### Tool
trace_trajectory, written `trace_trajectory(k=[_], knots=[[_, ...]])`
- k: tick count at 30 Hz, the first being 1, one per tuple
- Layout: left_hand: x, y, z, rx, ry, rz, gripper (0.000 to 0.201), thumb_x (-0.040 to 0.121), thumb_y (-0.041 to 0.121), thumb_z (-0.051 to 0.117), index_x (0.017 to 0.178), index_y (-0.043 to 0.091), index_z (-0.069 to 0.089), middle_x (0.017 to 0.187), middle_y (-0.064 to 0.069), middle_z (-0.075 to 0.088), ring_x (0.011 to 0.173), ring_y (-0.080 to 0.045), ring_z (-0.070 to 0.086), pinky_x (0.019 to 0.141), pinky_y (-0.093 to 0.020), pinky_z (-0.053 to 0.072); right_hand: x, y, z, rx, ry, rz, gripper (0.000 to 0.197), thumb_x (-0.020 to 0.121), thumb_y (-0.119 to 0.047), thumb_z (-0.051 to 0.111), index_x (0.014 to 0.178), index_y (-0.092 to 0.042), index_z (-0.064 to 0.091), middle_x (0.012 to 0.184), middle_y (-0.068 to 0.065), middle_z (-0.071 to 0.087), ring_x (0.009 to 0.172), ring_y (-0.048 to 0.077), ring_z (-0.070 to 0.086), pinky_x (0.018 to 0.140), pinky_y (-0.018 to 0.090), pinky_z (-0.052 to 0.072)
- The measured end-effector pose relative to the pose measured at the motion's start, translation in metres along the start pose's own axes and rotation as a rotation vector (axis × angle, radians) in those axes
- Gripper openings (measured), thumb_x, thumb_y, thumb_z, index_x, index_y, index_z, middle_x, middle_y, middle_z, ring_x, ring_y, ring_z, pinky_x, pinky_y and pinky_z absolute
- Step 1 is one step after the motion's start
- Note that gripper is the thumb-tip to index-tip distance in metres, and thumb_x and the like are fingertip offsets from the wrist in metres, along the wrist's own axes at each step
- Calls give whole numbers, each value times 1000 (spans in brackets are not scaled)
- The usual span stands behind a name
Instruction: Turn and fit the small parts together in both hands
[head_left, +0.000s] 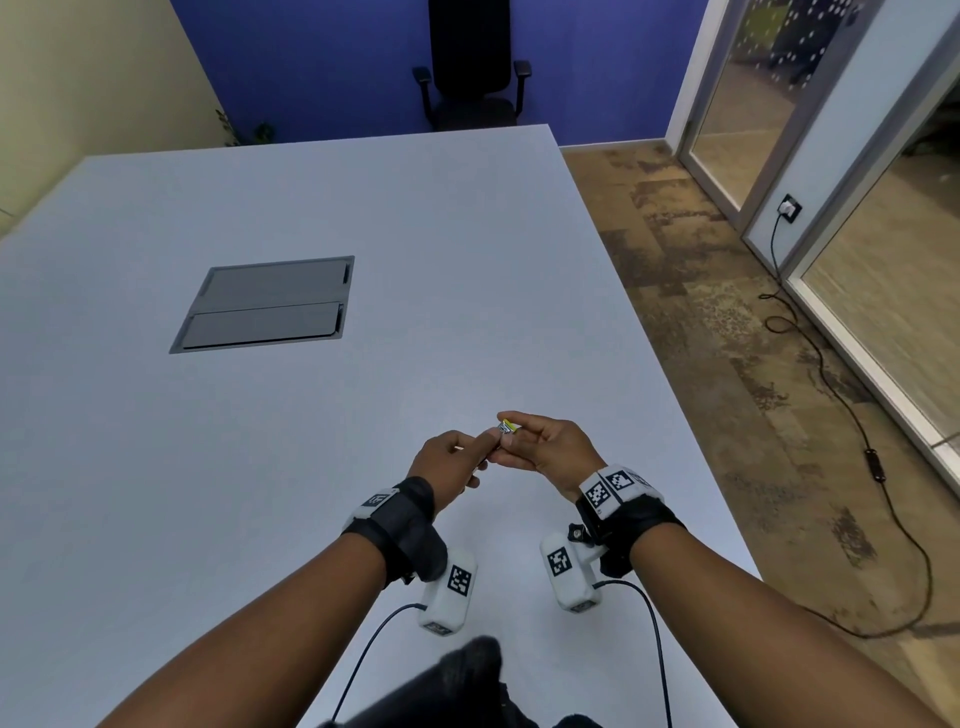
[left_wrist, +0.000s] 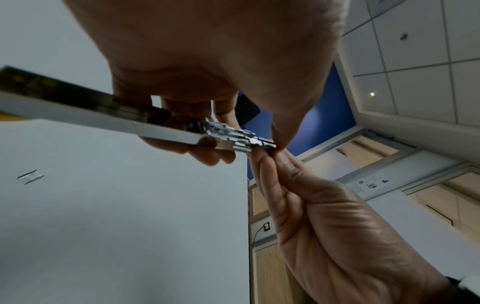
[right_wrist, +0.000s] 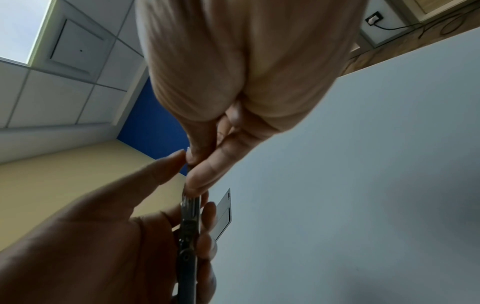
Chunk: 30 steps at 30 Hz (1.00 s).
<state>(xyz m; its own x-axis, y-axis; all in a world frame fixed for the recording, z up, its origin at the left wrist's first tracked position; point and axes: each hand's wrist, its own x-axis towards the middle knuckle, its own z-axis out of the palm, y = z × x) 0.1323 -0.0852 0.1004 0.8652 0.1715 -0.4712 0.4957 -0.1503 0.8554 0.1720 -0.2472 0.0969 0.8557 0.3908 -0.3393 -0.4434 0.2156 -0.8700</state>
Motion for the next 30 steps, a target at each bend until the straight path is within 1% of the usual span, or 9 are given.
trace_trajectory(k=[3, 8, 10, 13, 14, 18, 22, 28, 30], knots=[[1, 0, 0, -17, 9, -4, 44, 74, 62, 69, 76, 18, 62, 79, 1, 71, 65, -18, 63, 69, -32, 44, 2, 2, 2, -31, -7, 0, 36, 85, 7, 62, 120, -1, 61, 86, 12, 71, 78, 25, 75, 83, 29, 60], [0, 4, -1, -18, -3, -31, 38, 74, 51, 64, 81, 14, 59, 80, -2, 70, 70, -21, 63, 70, -34, 44, 2, 2, 5, -68, -12, -5, 32, 84, 6, 64, 114, -4, 64, 82, 9, 71, 72, 21, 75, 81, 26, 60], [0, 6, -1, -18, -5, -44, 35, 72, 48, 61, 80, 13, 58, 78, -2, 68, 70, -21, 62, 71, -34, 43, 2, 2, 6, -79, -12, -4, 30, 83, 5, 65, 112, -5, 65, 81, 8, 72, 75, 24, 75, 83, 28, 59], [-1, 10, -1, -23, 5, -44, 32, 71, 45, 60, 77, 14, 57, 77, -2, 67, 69, -21, 63, 69, -33, 44, 3, 3, 6, -101, -8, -9, 27, 83, 2, 67, 106, -12, 68, 84, 10, 72, 85, 34, 72, 91, 36, 57], [-2, 10, 0, -24, 13, -39, 31, 72, 44, 60, 77, 14, 58, 77, -2, 67, 69, -21, 64, 69, -33, 45, 3, 3, 6, -100, -9, -8, 26, 83, 2, 68, 104, -14, 69, 86, 12, 71, 86, 35, 72, 91, 36, 57], [-2, 9, 1, -69, 54, -9, 22, 80, 33, 65, 84, 13, 56, 79, -6, 68, 67, -20, 66, 66, -33, 47, 2, 3, 7, -79, -24, -4, 25, 83, 3, 67, 101, -13, 69, 88, 13, 71, 78, 27, 74, 85, 31, 59], [-5, 9, 1, -99, 83, 28, 23, 74, 30, 64, 84, 13, 52, 71, -11, 68, 64, -23, 62, 65, -35, 47, 2, 4, 9, -96, -31, -9, 25, 83, 3, 67, 102, -13, 68, 90, 15, 70, 76, 25, 74, 85, 30, 59], [-9, 11, -1, -108, 75, 15, 15, 82, 23, 63, 84, 12, 54, 70, -9, 67, 63, -21, 61, 64, -33, 47, 2, 4, 10, -103, -40, -1, 25, 82, 2, 68, 102, -13, 69, 95, 18, 70, 81, 29, 73, 86, 32, 59], [-10, 11, -2, -123, 73, 2, 12, 84, 19, 62, 85, 11, 54, 69, -10, 66, 61, -21, 59, 62, -32, 46, 1, 4, 10, -100, -42, 0, 25, 82, 2, 68, 102, -14, 69, 89, 15, 71, 80, 29, 73, 86, 32, 59]])
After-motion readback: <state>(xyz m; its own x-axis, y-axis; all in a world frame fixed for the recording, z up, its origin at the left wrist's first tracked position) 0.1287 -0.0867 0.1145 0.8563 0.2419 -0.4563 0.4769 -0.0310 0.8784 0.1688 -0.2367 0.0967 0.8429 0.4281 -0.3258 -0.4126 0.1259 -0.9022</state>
